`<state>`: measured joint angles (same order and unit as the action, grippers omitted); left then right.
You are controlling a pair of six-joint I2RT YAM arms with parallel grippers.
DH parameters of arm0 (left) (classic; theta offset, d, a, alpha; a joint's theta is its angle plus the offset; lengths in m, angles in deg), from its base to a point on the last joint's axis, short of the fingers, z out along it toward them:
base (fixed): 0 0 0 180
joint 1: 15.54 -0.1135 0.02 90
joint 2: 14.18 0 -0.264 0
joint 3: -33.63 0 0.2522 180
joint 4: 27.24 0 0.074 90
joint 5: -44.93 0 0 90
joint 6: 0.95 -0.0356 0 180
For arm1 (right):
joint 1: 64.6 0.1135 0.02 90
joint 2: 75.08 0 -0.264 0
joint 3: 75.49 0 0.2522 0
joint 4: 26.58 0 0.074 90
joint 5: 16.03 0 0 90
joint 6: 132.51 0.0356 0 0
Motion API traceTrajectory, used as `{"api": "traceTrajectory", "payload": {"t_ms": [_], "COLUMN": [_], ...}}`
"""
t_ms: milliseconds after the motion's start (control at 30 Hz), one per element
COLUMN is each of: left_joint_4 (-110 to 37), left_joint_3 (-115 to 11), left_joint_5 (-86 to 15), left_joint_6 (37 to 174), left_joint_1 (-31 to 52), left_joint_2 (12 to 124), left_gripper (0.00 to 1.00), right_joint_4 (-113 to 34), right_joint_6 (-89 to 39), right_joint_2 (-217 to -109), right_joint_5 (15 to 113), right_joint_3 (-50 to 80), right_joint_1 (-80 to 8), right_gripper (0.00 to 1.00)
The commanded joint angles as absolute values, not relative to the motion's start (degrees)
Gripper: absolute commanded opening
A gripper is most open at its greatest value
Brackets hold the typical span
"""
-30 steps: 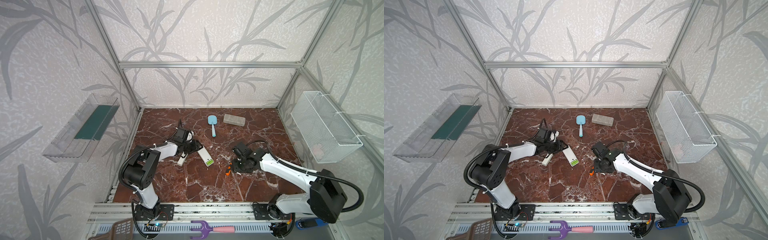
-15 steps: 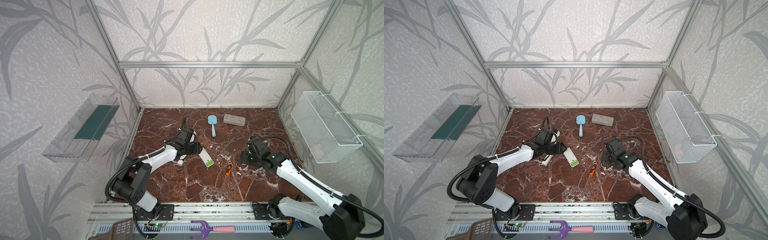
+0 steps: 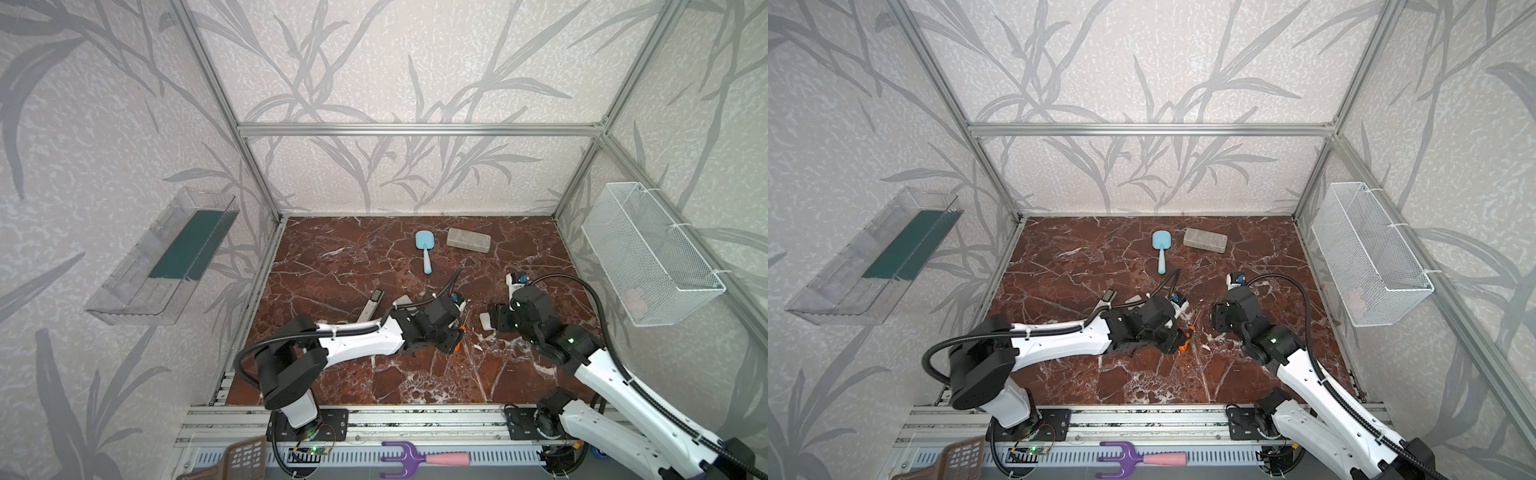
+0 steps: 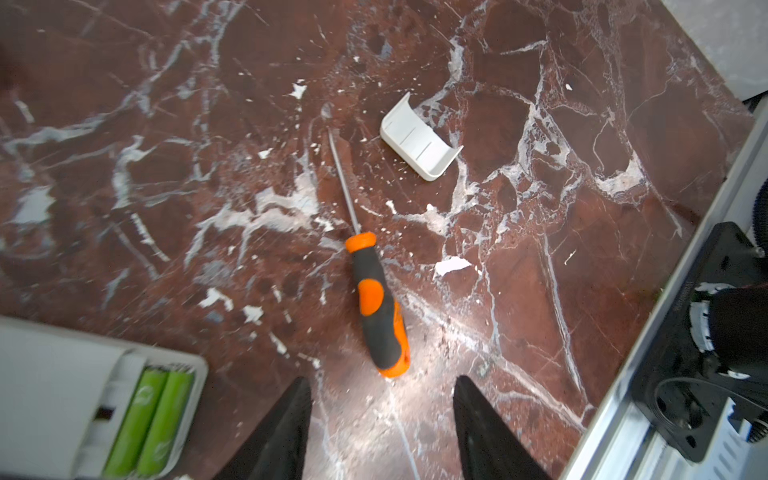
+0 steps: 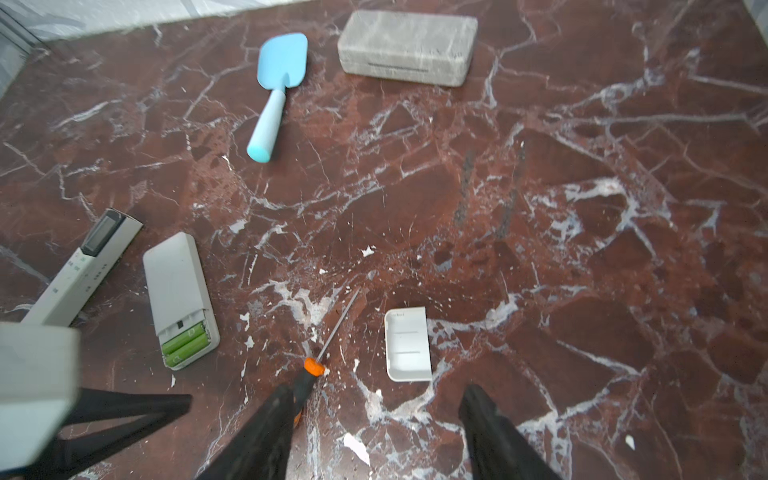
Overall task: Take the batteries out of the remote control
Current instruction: 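Grasp the orange-handled screwdriver with the left gripper and lift it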
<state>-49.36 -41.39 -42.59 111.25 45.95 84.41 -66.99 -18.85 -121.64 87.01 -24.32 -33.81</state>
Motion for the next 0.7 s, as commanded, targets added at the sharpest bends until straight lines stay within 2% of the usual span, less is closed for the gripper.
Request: {"api": "traceTrajectory", "payload": {"t_ms": [0, 100, 267, 367, 533, 667], "left_joint_4": [-48.50, -46.27, -53.08, -50.89, -51.28, -52.10], "left_joint_3": [-44.64, -46.47, -50.33, -46.51, -42.40, -40.20], "left_joint_5": [-45.01, -43.70, -46.51, -48.06, -50.09, -47.04], "left_joint_6": [110.56, 109.59, 109.58, 109.97, 110.81, 108.56], "left_joint_1": [46.68, 46.95, 46.86, 46.46, 45.31, 43.02], "left_joint_2": [89.98, 95.81, 100.13, 97.21, 91.40, 85.95], "left_gripper": [0.58, 0.60, 0.57, 0.50, 0.28, 0.19], "right_joint_4": [-61.97, -62.35, -65.60, -64.83, -64.21, -60.25], "right_joint_6": [-23.80, -26.53, -30.51, -35.02, -41.03, -45.07], "right_joint_2": [-119.80, -118.96, -115.71, -112.67, -112.99, -114.62], "right_joint_5": [87.76, 86.90, 85.95, 84.54, 78.14, 75.41], "right_joint_3": [-25.47, -25.98, -25.38, -26.04, -25.12, -26.39], "right_joint_1": [-33.91, -33.88, -33.86, -33.84, -33.55, -31.34], "right_gripper": [0.66, 0.66, 0.67, 0.67, 0.65, 0.65]}}
